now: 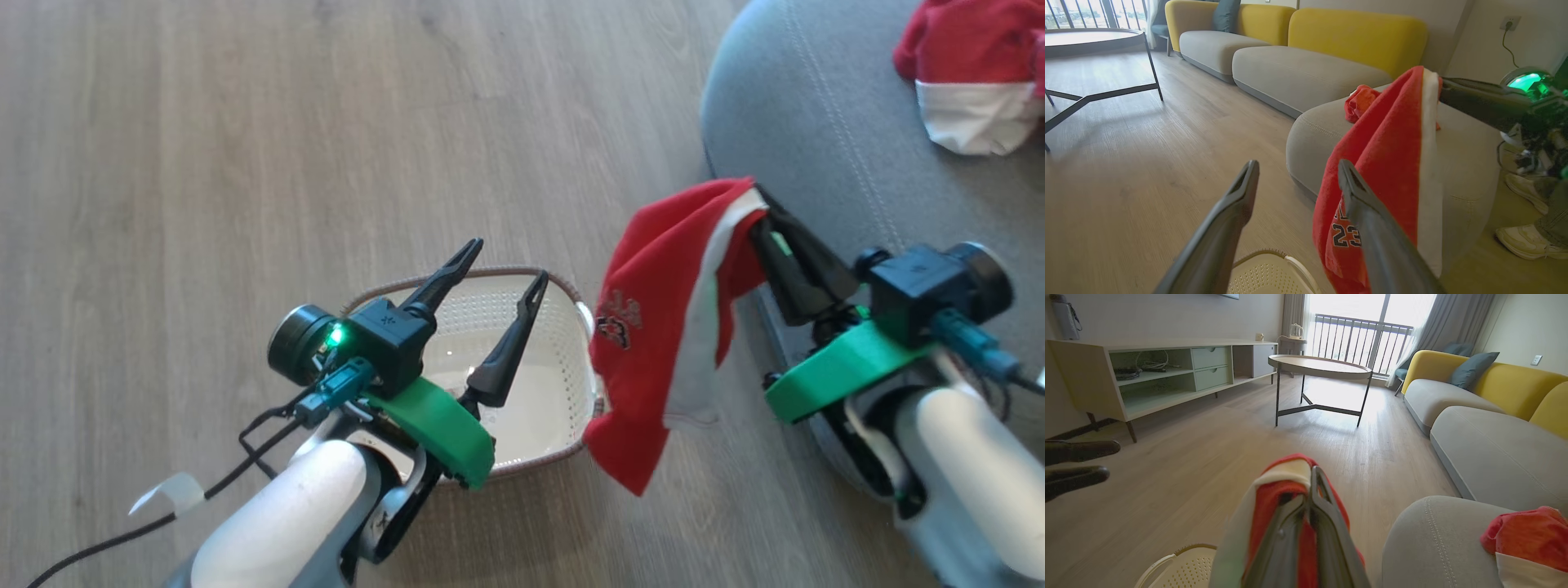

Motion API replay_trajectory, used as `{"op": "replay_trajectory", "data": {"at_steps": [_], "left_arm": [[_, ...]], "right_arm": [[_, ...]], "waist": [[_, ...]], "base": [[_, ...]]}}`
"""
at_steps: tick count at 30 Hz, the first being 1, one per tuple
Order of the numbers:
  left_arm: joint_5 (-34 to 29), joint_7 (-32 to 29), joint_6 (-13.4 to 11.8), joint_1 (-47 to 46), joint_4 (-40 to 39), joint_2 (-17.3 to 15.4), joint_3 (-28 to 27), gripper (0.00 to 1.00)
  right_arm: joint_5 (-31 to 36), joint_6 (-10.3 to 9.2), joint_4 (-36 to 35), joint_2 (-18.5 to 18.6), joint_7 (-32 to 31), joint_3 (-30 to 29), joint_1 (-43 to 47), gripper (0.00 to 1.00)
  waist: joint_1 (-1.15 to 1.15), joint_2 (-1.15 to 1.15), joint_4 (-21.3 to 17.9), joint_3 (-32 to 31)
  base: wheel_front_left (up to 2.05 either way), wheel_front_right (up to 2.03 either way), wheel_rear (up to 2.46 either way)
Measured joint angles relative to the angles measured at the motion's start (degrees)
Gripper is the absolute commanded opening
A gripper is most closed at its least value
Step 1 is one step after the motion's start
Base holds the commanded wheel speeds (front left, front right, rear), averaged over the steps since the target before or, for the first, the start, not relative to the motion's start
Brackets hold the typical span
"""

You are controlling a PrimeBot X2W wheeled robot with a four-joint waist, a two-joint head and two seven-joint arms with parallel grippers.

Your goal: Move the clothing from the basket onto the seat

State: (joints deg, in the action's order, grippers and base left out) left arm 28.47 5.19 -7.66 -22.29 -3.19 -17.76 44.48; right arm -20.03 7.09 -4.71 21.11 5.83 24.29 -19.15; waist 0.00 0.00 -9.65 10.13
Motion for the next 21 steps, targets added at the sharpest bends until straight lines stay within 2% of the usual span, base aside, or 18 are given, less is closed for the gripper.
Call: {"op": "replay_trajectory", "data": {"at_steps": [7, 15, 21], "left_arm": [[-0.25, -0.07, -0.02, -0.05, -0.36, -0.02, 0.35, 1.0], [-0.91, -1.05, 0.01, -1.81, -1.29, -0.25, 0.9, 1.0], [-2.07, -2.15, 0.07, -6.23, -2.02, -0.32, 0.86, 1.0]], "right_arm": [[0.4, 0.0, -3.61, 0.7, -1.3, -4.31, 2.13, 0.0], [-0.86, 0.0, -5.25, 0.75, -2.23, -9.95, 2.33, 0.0], [-4.42, 0.0, -1.1, 0.82, -3.04, -16.37, -6.49, 0.0]], "waist": [[0.0, 0.0, -1.3, 1.88], [0.0, 0.0, -0.26, 5.35], [0.0, 0.0, 1.19, 10.36]], "base": [[0.0, 0.0, 0.0], [0.0, 0.0, 0.0], [0.0, 0.0, 0.0]]}}
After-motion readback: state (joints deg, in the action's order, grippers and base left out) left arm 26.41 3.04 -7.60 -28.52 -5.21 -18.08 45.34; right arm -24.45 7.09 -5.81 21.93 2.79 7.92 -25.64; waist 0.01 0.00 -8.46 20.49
